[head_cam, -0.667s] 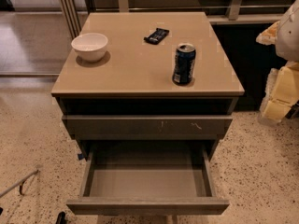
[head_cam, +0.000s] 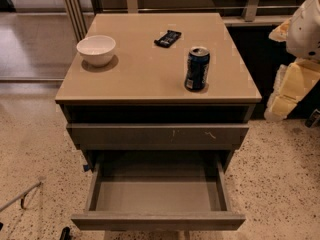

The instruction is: Place pepsi can into middle drawer

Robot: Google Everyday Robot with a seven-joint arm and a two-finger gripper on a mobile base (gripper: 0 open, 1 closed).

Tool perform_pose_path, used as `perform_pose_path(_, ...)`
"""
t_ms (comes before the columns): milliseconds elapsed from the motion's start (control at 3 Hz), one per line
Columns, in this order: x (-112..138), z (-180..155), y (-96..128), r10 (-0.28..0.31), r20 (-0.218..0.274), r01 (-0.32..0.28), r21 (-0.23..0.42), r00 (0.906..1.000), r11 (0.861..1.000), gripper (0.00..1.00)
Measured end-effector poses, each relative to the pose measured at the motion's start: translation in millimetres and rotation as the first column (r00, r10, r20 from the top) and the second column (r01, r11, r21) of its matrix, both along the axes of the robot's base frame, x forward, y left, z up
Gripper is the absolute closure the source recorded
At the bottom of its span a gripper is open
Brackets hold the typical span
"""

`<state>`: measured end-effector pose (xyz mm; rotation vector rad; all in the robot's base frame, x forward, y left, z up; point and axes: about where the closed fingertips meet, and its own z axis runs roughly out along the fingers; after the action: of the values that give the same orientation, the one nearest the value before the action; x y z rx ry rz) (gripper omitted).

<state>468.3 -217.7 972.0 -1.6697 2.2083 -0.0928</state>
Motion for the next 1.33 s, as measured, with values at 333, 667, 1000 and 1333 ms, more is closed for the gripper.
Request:
perform_pose_path(333, 58, -5, -2, -0.036, 0.051, 0.032, 0.074, 0.9980, 0.997, 0.00)
perform_pose_path(667, 127, -10, 1, -0.073, 0.090, 0.054, 0.197, 0.9933, 0.979, 0.00)
perform_pose_path(1000, 149, -11, 0, -0.083, 0.103, 0.057, 0.232, 0.9912, 0.971, 0.00)
perform_pose_path(1333, 149, -11, 0, -0.083, 0.103, 0.057, 0.232, 0.9912, 0.971, 0.00)
